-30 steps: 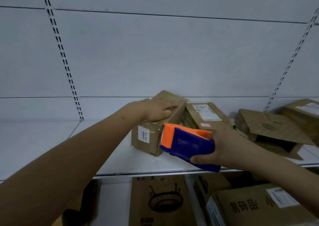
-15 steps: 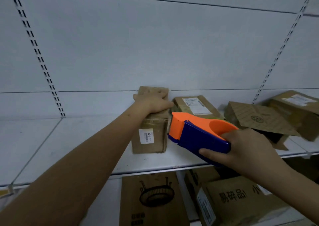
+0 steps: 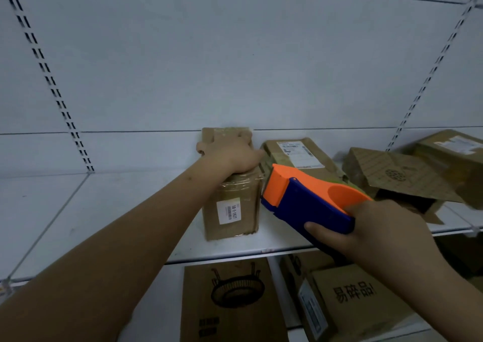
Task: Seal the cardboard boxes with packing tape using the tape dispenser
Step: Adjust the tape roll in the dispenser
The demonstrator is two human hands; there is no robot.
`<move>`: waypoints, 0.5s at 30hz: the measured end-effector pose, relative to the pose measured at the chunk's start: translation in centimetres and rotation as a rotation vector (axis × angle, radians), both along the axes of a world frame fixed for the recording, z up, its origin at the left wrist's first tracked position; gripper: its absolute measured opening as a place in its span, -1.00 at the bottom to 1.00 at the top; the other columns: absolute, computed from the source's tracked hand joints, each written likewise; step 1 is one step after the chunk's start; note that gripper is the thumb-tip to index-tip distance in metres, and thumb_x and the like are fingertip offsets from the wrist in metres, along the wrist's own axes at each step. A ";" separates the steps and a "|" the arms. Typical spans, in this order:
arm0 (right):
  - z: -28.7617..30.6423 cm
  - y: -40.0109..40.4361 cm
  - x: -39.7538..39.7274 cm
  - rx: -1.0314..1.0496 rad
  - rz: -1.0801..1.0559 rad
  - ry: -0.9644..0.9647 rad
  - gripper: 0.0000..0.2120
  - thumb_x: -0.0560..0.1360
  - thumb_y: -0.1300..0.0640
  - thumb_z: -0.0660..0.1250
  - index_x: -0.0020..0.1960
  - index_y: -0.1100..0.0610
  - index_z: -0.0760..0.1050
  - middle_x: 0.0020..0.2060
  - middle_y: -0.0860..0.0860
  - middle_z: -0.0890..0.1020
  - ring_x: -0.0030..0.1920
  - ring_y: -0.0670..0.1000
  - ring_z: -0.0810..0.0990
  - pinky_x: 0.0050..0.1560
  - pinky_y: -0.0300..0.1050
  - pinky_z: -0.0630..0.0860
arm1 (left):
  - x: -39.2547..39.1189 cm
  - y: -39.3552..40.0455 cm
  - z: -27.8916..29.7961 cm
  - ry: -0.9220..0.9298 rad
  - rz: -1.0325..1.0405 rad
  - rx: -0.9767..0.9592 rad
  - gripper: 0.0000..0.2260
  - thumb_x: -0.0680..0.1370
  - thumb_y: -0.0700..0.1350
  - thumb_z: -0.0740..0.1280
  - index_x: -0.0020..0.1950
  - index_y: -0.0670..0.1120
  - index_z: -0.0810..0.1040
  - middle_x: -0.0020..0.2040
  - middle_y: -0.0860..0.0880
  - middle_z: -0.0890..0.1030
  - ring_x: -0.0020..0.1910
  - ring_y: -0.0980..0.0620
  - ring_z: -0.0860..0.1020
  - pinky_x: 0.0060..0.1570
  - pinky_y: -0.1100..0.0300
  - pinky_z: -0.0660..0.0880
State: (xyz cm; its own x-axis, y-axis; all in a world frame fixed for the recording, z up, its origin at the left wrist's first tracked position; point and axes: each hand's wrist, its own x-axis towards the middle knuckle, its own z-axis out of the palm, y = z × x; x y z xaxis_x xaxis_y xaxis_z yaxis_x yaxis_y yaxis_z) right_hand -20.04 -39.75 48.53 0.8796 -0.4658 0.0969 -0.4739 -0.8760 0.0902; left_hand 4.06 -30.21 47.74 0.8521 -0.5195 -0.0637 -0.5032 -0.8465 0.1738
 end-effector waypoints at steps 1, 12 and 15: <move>0.2 -0.1 0.3 -0.006 -0.001 0.003 -0.42 0.38 -0.55 0.01 -0.21 -0.05 0.41 -0.43 -0.11 0.49 -0.38 -0.19 0.48 -0.41 -0.30 0.41 | -0.1 0.2 0.0 -0.007 0.009 -0.003 -0.38 0.57 0.32 0.03 0.60 0.18 0.07 0.56 -0.09 0.23 0.54 -0.20 0.12 0.35 -0.33 0.16; -0.7 2.4 2.7 -0.061 0.002 -0.018 -0.36 0.34 -0.57 -0.13 -0.31 -0.02 0.32 -0.47 -0.07 0.44 -0.45 -0.11 0.44 -0.41 -0.21 0.38 | 0.1 5.5 -0.8 -0.052 0.183 0.027 -0.41 0.66 0.19 -0.10 0.63 -0.08 0.04 0.61 -0.15 0.12 0.56 -0.22 0.13 0.45 -0.29 0.07; -1.0 2.6 3.4 -0.088 -0.001 -0.031 -0.41 0.41 -0.53 -0.06 -0.31 -0.02 0.31 -0.47 -0.05 0.44 -0.44 -0.06 0.46 -0.36 -0.19 0.43 | -0.1 6.1 -1.2 -0.032 0.107 0.091 -0.40 0.68 0.15 -0.22 0.63 -0.15 -0.19 0.63 -0.16 -0.13 0.61 -0.15 -0.12 0.51 -0.29 -0.16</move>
State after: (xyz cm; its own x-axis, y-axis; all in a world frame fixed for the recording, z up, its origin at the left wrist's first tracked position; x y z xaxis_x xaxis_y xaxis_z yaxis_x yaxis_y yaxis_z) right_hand -16.64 -37.11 47.49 0.8749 -0.4555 0.1647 -0.4788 -0.8647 0.1521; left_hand 3.93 -24.11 46.53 0.9045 -0.4194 -0.0779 -0.4137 -0.9070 0.0792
